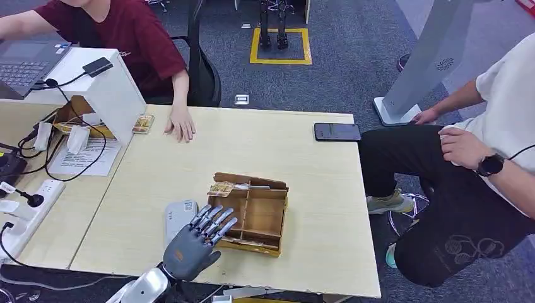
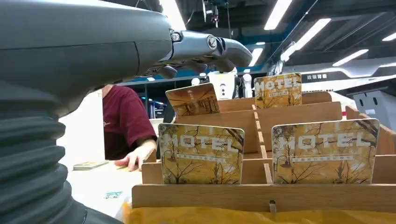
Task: Pass the card to the sensor for recognition and then transmit it.
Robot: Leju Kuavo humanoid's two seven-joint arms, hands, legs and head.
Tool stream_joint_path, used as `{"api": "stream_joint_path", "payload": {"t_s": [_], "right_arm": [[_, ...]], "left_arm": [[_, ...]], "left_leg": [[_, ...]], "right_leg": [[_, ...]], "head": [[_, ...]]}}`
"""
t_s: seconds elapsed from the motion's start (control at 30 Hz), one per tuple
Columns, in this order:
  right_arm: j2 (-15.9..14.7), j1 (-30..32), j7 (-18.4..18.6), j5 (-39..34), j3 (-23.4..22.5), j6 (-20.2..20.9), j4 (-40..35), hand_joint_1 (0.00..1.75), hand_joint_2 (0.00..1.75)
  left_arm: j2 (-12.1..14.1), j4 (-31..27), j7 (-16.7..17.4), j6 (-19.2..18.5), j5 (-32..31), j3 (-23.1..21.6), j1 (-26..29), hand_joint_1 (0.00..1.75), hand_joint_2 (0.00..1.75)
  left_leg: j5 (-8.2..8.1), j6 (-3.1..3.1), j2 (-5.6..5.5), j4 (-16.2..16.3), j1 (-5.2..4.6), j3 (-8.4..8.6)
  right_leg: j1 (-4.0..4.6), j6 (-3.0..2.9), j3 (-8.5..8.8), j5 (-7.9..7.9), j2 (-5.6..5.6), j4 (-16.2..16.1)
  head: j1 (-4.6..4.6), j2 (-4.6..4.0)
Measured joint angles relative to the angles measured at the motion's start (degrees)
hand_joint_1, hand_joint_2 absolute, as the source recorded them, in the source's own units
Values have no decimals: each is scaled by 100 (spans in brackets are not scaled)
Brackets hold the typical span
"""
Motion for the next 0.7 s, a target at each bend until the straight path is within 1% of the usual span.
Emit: {"api": "stream_joint_path", "payload": {"t_s": [0.2, 0.23, 0.27, 0.3, 0.33, 0.37, 0.4, 0.43, 0.5, 0.6, 0.7], "right_arm": [[0, 0, 0, 0, 0, 0, 0, 0, 175], [0, 0, -5, -4, 0, 0, 0, 0, 175], [0, 0, -7, -5, 0, 0, 0, 0, 175], [0, 1, -13, -9, 0, 0, 0, 0, 175], [0, 1, -15, -24, 0, 0, 0, 0, 175], [0, 1, -44, -41, 0, 0, 0, 0, 175], [0, 1, -59, -42, 0, 0, 0, 0, 175], [0, 1, -66, -46, 0, 0, 0, 0, 175], [0, 0, -85, -79, 0, 0, 0, 0, 175], [0, 1, -122, -127, -2, -2, 0, 0, 175], [0, 1, -151, -142, 0, -2, 0, 0, 175]], "left_arm": [[0, 2, -2, -2, 0, 0, 0, 0, 175], [0, 13, -2, -11, 0, 4, 0, 175, 175], [0, 20, 0, -22, 2, 7, 0, 175, 175], [0, 22, -2, -57, 18, 15, 0, 155, 175], [0, 22, -13, -96, 39, 31, 0, 175, 175], [0, 28, -20, -146, 57, 33, 0, 175, 175], [0, 39, -20, -160, 66, 33, 0, 161, 175], [2, 46, -20, -173, 72, 35, 0, 175, 175], [0, 63, -56, -190, 172, 37, -1, 175, 175], [-11, 66, -210, -264, 608, 68, 20, 175, 175], [-33, 66, -249, -275, 654, 103, 38, 175, 175]], "left_leg": [[0, 0, 0, 0, 0, 0], [0, 0, 0, 0, 0, 0], [0, 0, 0, 0, 0, 0], [0, 0, 0, 0, 0, 0], [0, 0, 0, 0, 0, 0], [0, 0, 0, 0, 0, 0], [0, 0, 0, 0, 0, 0], [0, 0, 0, 0, 0, 0], [0, 0, 0, 0, 0, 0], [0, 0, 0, 0, 0, 0], [0, 0, -1, 0, 0, 0]], "right_leg": [[0, 0, 0, 0, 0, 0], [0, 0, 0, 0, 0, 0], [0, 0, 0, 0, 0, 0], [0, 0, 0, 0, 0, 0], [0, 0, 0, 0, 0, 0], [0, 0, 0, 0, 0, 0], [0, 0, 0, 0, 0, 0], [0, 0, 0, 0, 0, 0], [0, 0, 1, 0, 0, 0], [0, 0, 1, 0, 0, 0], [0, 0, 1, 0, -1, 0]], "head": [[0, 0], [0, 0], [-2, 2], [-2, 2], [-2, 0], [0, 0], [0, 2], [0, 2], [-2, 0], [0, 0], [0, 2]]}}
